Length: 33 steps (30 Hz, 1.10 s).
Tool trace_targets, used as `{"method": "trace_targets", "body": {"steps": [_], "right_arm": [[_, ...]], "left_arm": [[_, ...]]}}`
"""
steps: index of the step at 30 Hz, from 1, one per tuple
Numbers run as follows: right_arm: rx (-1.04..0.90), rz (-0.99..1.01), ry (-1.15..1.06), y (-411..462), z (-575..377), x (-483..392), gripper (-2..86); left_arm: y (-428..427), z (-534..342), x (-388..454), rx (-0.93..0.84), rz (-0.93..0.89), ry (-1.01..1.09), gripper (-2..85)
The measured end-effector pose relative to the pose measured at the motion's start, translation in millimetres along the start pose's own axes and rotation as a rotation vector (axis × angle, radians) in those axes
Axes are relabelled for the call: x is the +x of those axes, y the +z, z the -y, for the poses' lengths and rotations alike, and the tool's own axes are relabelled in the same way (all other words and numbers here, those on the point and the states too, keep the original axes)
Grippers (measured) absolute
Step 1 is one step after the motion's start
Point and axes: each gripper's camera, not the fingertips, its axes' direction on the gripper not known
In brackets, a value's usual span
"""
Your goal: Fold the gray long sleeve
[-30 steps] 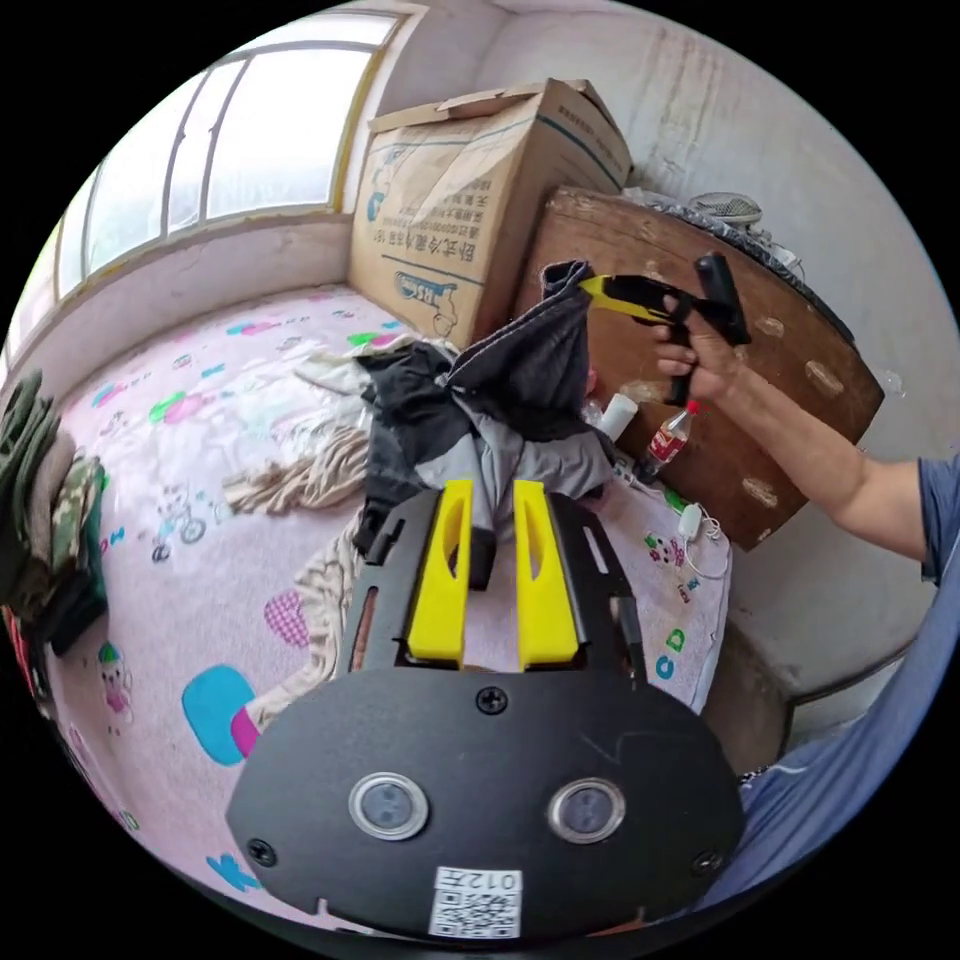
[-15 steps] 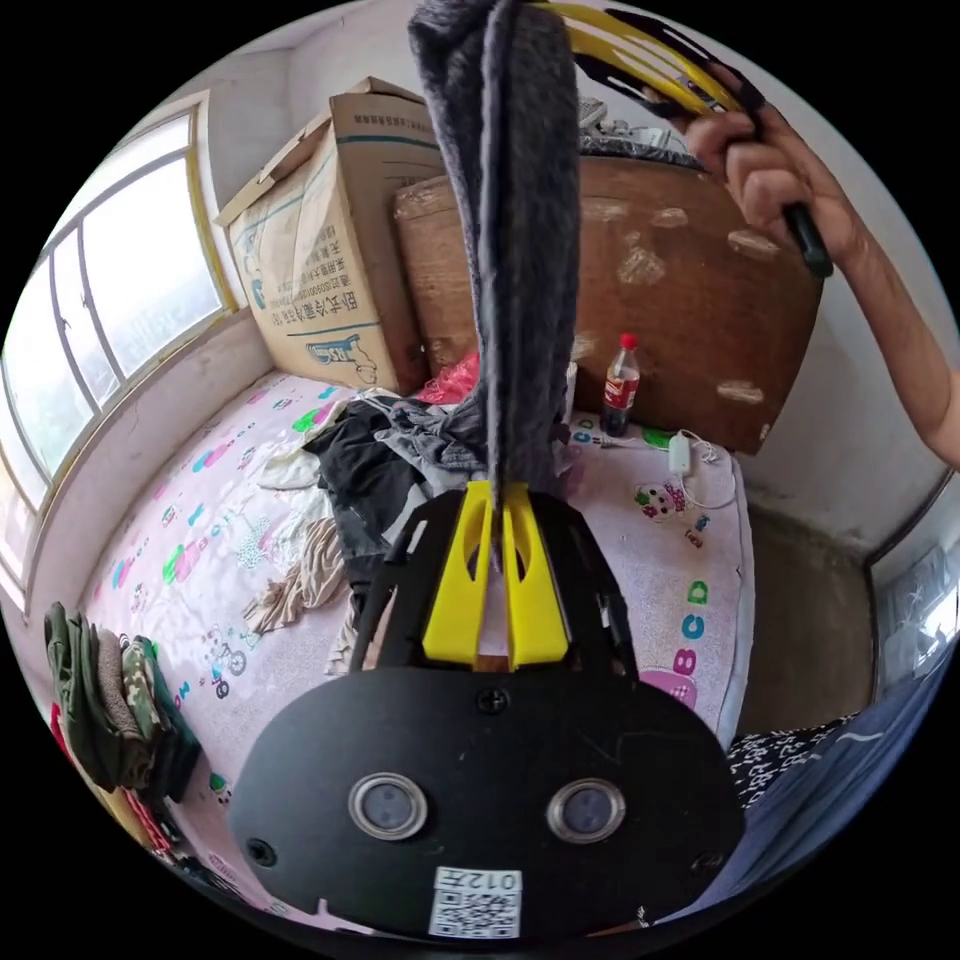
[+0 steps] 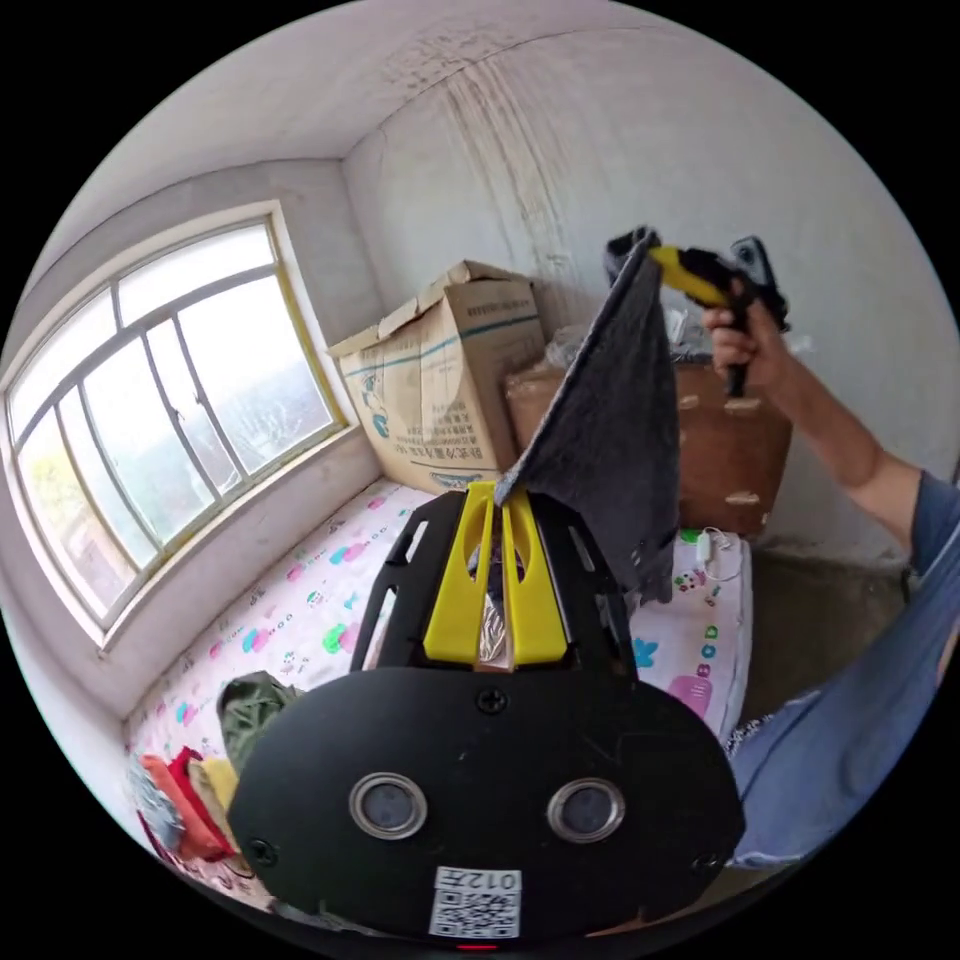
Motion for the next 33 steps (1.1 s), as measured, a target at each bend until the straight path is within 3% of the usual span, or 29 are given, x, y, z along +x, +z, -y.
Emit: {"method": "trace_targets", "body": {"steps": [2, 7, 14, 18, 23, 27, 33], "right_arm": [[0.022, -0.002, -0.023, 9, 21, -19, 1.0], [0.071, 0.037, -0.035, 52, 53, -71, 1.1], [0.026, 0.031, 0.009, 129, 56, -105, 1.2], [-0.031, -0.008, 0.005, 179, 53, -124, 1.2], [-0.084, 0.023, -0.053, 251, 80, -166, 1.2], [-0.180, 0.160, -0.188, 346, 97, -242, 1.4], [-0.519, 0.476, -0.356, 539, 11, -386, 2.0]], "left_arm": [[-57, 26, -2, 0.000, 0.012, 0.048, -0.3], [-188, 71, 18, -0.002, 0.245, 0.148, -0.3], [-245, 90, 35, -0.181, 0.223, 0.209, -0.2], [-248, 93, 32, -0.263, 0.111, 0.223, 0.0], [-271, 101, 1, -0.174, -0.074, 0.148, 0.2], [-309, 85, -39, -0.052, -0.164, 0.055, 0.2], [-356, -48, -108, 0.101, -0.188, -0.292, 0.3]]}}
